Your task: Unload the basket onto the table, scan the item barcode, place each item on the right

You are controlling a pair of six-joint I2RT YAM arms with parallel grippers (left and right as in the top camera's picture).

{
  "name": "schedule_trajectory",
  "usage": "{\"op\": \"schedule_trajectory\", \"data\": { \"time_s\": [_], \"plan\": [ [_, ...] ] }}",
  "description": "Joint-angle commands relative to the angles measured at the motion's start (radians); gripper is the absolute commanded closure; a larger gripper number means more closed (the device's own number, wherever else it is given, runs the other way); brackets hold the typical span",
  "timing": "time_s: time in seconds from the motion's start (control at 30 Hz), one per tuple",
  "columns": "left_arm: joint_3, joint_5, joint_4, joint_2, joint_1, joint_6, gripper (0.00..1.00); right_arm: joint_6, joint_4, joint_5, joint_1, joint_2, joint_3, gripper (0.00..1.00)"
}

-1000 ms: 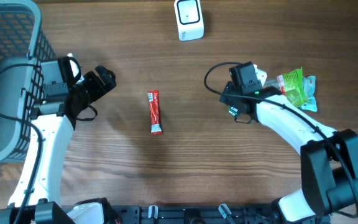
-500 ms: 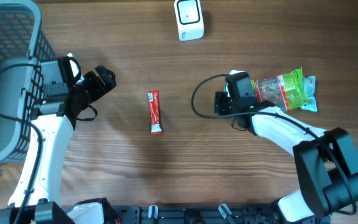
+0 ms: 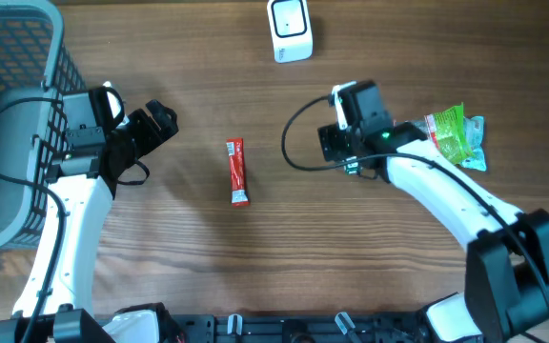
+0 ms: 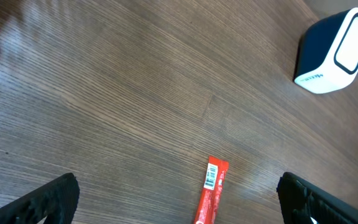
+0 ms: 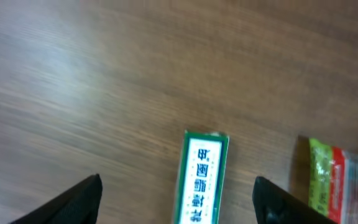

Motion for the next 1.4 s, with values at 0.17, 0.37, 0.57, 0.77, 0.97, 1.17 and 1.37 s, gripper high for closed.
{"op": "schedule_trajectory", "data": {
  "time_s": [0.17,0.37,0.57,0.77,0.97,1.17,1.37],
  "plan": [
    [-0.001,0.004,0.002,0.006,0.003,0.009,0.0,0.111,-0.016,0.018,0.0,-0.011,-0.113,0.16],
    [-0.001,0.005,0.002,0.006,0.003,0.009,0.0,0.161,0.071,-0.05,-0.026,0.032,-0.175,0.0],
    [-0.001,0.004,0.002,0.006,0.003,0.009,0.0,0.163,0.15,-0.028,-0.026,0.127,-0.175,0.14],
    [-0.001,0.004,0.002,0.006,0.003,0.009,0.0,0.164,0.134,-0.02,-0.027,0.134,-0.175,0.38],
    [-0.001,0.004,0.002,0.006,0.003,0.009,0.0,0.163,0.123,0.003,-0.027,0.133,-0.175,0.53],
    [-0.001,0.004,0.002,0.006,0.003,0.009,0.0,0.165,0.123,-0.001,-0.027,0.133,-0.164,0.61],
    [-0.001,0.004,0.002,0.006,0.003,0.009,0.0,0.165,0.036,-0.002,-0.027,0.049,-0.116,0.64]
  ]
}}
